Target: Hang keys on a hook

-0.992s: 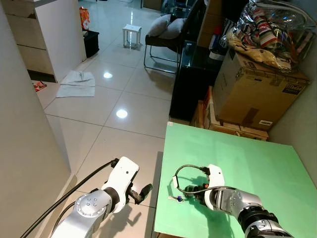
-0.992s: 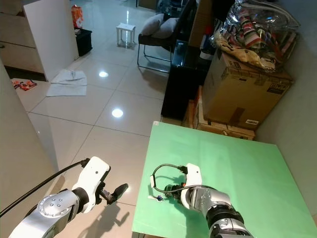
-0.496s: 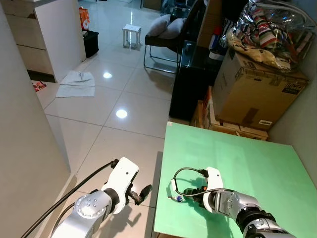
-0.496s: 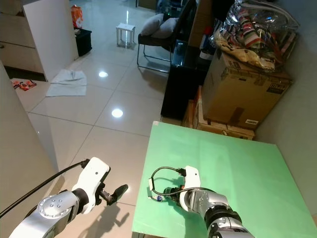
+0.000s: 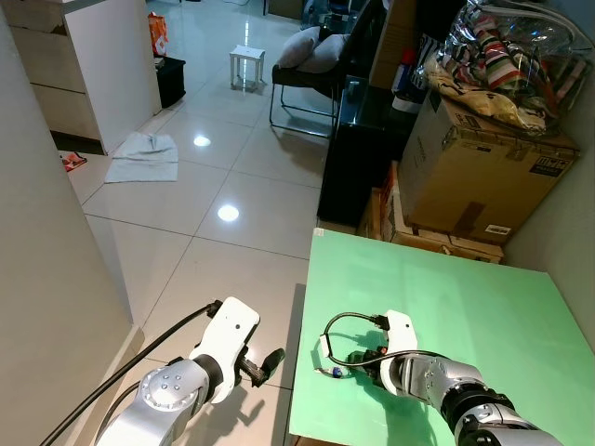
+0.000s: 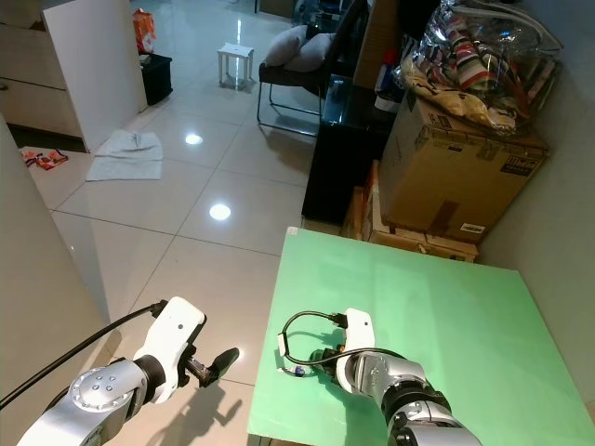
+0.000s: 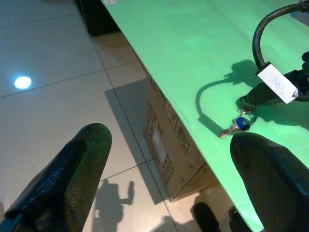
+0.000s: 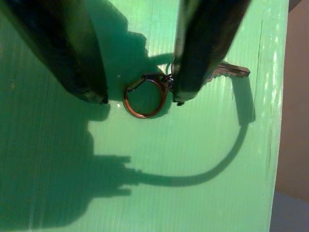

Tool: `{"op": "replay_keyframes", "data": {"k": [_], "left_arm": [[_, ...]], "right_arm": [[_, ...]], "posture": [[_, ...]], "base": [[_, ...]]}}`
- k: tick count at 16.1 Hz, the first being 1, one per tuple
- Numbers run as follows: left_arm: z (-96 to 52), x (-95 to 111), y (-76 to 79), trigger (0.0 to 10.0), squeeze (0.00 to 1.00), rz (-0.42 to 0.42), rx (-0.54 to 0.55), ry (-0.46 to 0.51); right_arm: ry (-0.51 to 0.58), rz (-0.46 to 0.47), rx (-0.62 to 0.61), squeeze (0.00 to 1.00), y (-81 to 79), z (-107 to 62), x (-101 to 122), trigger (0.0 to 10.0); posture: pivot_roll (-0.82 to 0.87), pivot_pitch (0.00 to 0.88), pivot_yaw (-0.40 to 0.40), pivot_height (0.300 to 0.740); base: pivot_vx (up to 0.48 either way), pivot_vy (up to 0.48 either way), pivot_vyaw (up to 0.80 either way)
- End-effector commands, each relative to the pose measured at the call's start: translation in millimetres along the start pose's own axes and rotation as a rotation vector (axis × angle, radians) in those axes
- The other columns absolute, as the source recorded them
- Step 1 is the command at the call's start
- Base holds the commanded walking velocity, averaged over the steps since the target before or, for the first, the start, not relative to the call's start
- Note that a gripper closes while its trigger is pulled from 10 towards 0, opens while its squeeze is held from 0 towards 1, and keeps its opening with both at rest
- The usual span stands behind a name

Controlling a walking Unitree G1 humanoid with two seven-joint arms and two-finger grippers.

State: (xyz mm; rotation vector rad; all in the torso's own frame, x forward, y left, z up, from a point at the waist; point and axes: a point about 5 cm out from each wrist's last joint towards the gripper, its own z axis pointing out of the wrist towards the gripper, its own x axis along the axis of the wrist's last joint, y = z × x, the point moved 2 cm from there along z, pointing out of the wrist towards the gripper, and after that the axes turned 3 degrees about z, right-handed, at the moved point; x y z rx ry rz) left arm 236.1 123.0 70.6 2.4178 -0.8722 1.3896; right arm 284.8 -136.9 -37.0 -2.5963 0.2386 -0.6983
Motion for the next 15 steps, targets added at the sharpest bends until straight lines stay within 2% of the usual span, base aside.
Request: {"op": "replay_keyframes", "data": {"k": [1,3,5,15], "left_arm": [[-1.1,3,6.0,10.0,0.0,0.009,-0.021,0.008],[-0.9,2,7.0,10.0,0.0,0.007,-0.025,0.007],[-0.7,1,14.9,10.0,0.0,0.001,-0.073,-0.001],[-0.8,4,16.1,10.0,0.0,0.006,-0.085,0.006]], "right_arm": [[0.005,-0.004,0.001,0.0,1.2,-0.7,2,0.0],[0.003,-0.004,0.002,0.0,1.4,-0.5,1,0.0],[-0.001,-0.004,0.007,0.0,0.9,0.0,-1,0.0],[0.023,-0.006,0.014,0.0,4.9,-2.1,2,0.0]], "posture": [[0.05,0.056,-0.126,0.74],[0.05,0.056,-0.126,0.74],[0.05,0.062,-0.123,0.74],[0.05,0.066,-0.126,0.74]], "base": [[0.0,0.0,0.0],[0.0,0.0,0.0],[0.0,0.0,0.0],[0.0,0.0,0.0]]}}
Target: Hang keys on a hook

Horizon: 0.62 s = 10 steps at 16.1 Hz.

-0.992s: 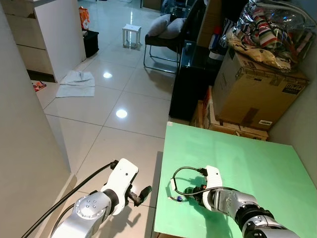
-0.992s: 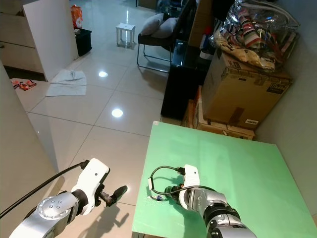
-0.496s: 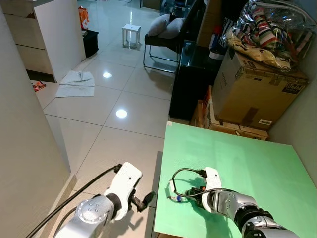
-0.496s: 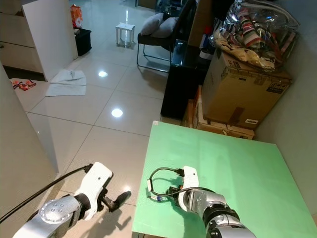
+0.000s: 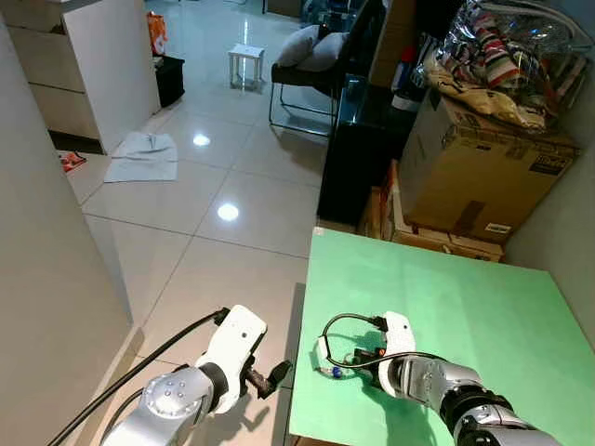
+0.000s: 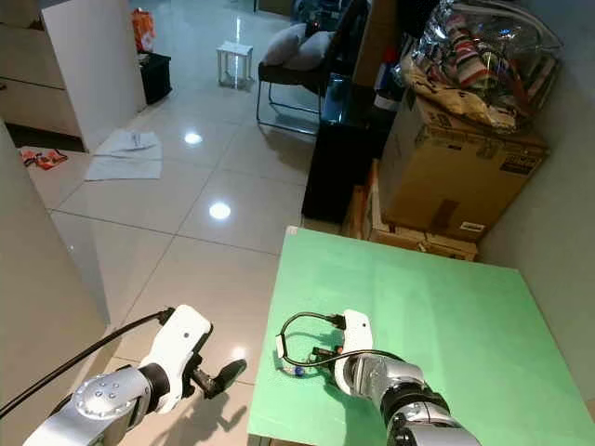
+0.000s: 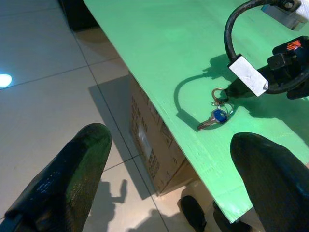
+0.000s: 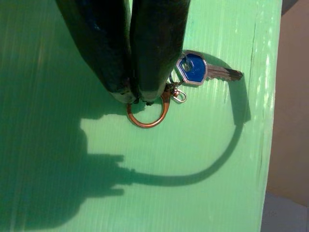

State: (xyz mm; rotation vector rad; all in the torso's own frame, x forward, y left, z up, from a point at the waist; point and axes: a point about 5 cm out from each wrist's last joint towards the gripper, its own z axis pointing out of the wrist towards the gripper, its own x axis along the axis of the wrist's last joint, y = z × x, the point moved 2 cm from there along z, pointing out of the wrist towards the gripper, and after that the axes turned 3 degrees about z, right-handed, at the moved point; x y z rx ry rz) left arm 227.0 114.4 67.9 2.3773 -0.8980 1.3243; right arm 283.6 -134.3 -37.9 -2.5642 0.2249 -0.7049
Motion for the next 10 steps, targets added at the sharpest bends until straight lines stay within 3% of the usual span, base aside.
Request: {"op": "replay_keyframes", "data": {"k": [1,5,10], "left_arm": [[0.7,6,3.6,10.0,0.0,0.014,-0.017,0.017],[2.9,8,3.0,10.0,0.0,0.014,-0.016,0.027],[5.8,10,3.4,10.0,0.0,0.016,-0.018,0.037]], "right_arm": [[0.024,-0.008,-0.024,0.0,7.8,-3.9,6,0.0],[0.123,-0.189,-0.06,0.0,9.2,-10.1,28,0.0],[0.207,-0.217,-0.03,0.0,1.6,-15.6,45,0.0]], "posture": [[0.05,0.066,-0.125,0.74],[0.04,0.056,-0.126,0.74],[0.03,0.045,-0.127,0.74]], "base": [[0.0,0.0,0.0],[0.0,0.0,0.0],[0.0,0.0,0.0]]}}
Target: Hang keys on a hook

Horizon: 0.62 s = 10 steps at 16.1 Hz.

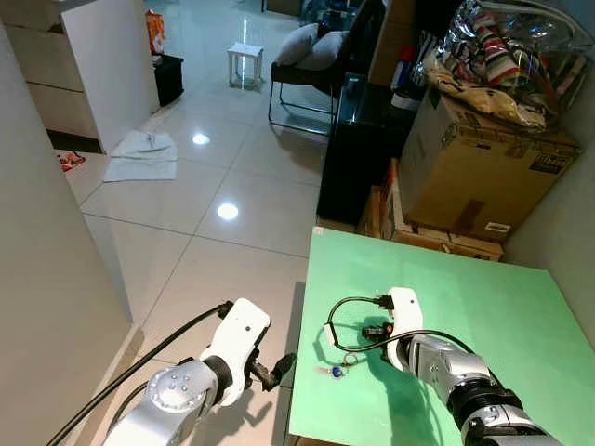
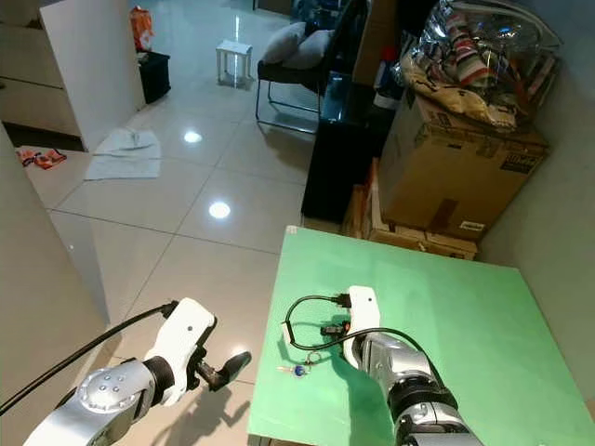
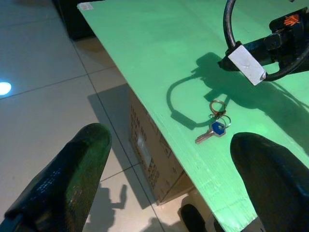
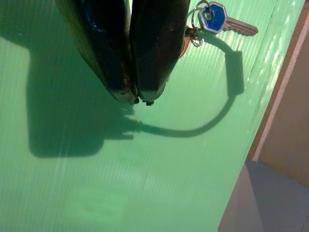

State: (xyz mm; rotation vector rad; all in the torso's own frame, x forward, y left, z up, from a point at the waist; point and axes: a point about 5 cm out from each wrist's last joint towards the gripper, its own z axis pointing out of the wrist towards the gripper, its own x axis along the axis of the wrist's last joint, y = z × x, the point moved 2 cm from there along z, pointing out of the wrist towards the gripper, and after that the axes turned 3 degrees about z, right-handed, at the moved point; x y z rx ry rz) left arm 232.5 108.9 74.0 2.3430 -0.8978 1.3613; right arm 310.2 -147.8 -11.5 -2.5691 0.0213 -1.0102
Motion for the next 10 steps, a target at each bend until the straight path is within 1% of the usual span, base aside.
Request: {"op": "replay_keyframes", "data": {"k": [1,2,3,4,6,8,10], "left_arm": [[3.0,1,3.2,10.0,0.0,0.01,-0.016,0.002],[3.2,0,3.0,10.0,0.0,0.013,-0.016,0.001],[3.2,0,2.7,10.0,0.0,0.014,-0.016,0.0],[3.1,0,2.6,10.0,0.0,0.015,-0.016,0.0],[2.6,0,2.3,10.0,0.0,0.02,-0.017,0.0],[2.9,0,2.6,10.0,0.0,0.02,-0.017,-0.001],[3.2,1,5.0,10.0,0.0,0.017,-0.023,0.001]], "right_arm": [[0.049,0.0,-0.02,0.0,4.7,-2.7,10,0.0],[0.061,0.115,-0.01,0.0,2.2,-1.7,13,2.7],[0.056,0.192,0.01,0.03,-1.0,-1.1,14,8.2],[0.049,0.212,0.018,1.0,-3.2,-0.3,13,10.0],[0.011,0.258,0.016,1.0,-8.2,3.1,3,10.0],[-0.01,0.3,-0.002,1.0,-7.2,4.0,-1,10.0],[-0.062,0.334,-0.007,1.0,-7.7,3.6,-5,10.0]], "posture": [[0.03,0.043,-0.127,0.74],[0.03,0.043,-0.126,0.74],[0.03,0.042,-0.124,0.74],[0.04,0.04,-0.122,0.74],[0.04,0.038,-0.121,0.74],[0.05,0.034,-0.123,0.74],[0.05,0.034,-0.125,0.74]], "base": [[0.0,0.0,0.0],[0.0,0.0,0.0],[0.0,0.0,0.0],[0.0,0.0,0.0],[0.0,0.0,0.0],[0.0,0.0,0.0],[0.0,0.0,0.0]]}}
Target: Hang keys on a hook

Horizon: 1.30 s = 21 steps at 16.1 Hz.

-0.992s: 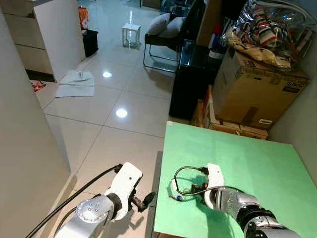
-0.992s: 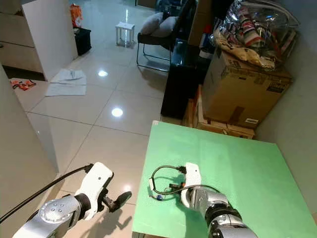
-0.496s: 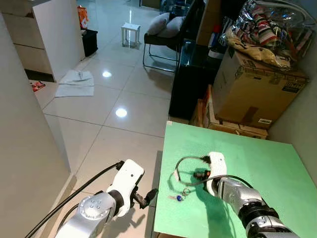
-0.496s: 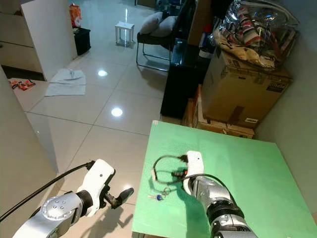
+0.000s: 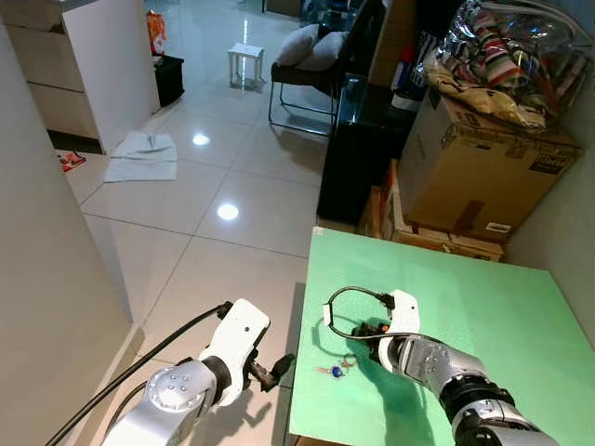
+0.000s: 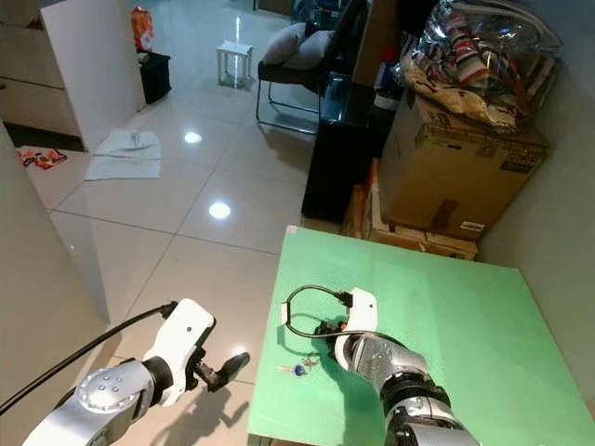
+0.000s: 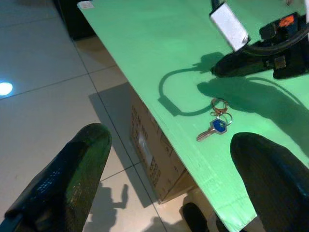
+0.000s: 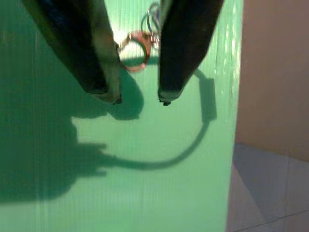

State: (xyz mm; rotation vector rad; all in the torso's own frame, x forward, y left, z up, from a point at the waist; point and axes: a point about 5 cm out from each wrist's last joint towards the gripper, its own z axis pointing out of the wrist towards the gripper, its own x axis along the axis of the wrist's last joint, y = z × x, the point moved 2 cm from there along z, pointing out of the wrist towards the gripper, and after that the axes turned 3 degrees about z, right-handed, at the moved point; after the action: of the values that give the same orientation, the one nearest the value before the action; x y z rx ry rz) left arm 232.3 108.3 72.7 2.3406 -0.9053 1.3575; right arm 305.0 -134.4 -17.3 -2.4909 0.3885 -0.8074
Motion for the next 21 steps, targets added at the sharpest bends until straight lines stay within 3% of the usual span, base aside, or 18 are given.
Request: {"op": "replay_keyframes", "data": {"k": [1,8,11,15,16,21], "left_arm": [[2.4,2,5.2,10.0,0.0,0.013,-0.021,0.003],[2.5,1,6.3,10.0,0.0,0.01,-0.024,0.003],[1.8,0,6.4,10.0,0.0,0.008,-0.022,0.0],[1.4,0,7.2,10.0,0.0,0.006,-0.023,-0.002],[1.3,-1,7.4,10.0,0.0,0.006,-0.023,-0.002],[1.5,-1,7.5,10.0,0.0,0.005,-0.023,-0.005]], "right_arm": [[-0.025,0.035,-0.019,1.0,3.8,-2.3,2,10.0],[-0.108,0.081,0.02,1.0,10.5,-8.7,-5,10.0],[-0.045,0.164,0.034,1.0,17.0,-14.2,9,10.0],[-0.062,0.1,-0.031,1.0,29.0,-17.5,7,10.0],[-0.076,0.092,-0.034,0.0,29.9,-17.6,4,10.0],[-0.112,0.046,-0.008,0.0,24.7,-15.6,-3,10.0]], "posture": [[0.04,0.033,-0.127,0.74],[0.03,0.039,-0.129,0.74],[0.04,0.044,-0.13,0.74],[0.03,0.047,-0.131,0.74],[0.03,0.048,-0.131,0.74],[0.03,0.05,-0.132,0.74]], "base": [[0.0,0.0,0.0],[0.0,0.0,0.0],[0.0,0.0,0.0],[0.0,0.0,0.0],[0.0,0.0,0.0],[0.0,0.0,0.0]]}}
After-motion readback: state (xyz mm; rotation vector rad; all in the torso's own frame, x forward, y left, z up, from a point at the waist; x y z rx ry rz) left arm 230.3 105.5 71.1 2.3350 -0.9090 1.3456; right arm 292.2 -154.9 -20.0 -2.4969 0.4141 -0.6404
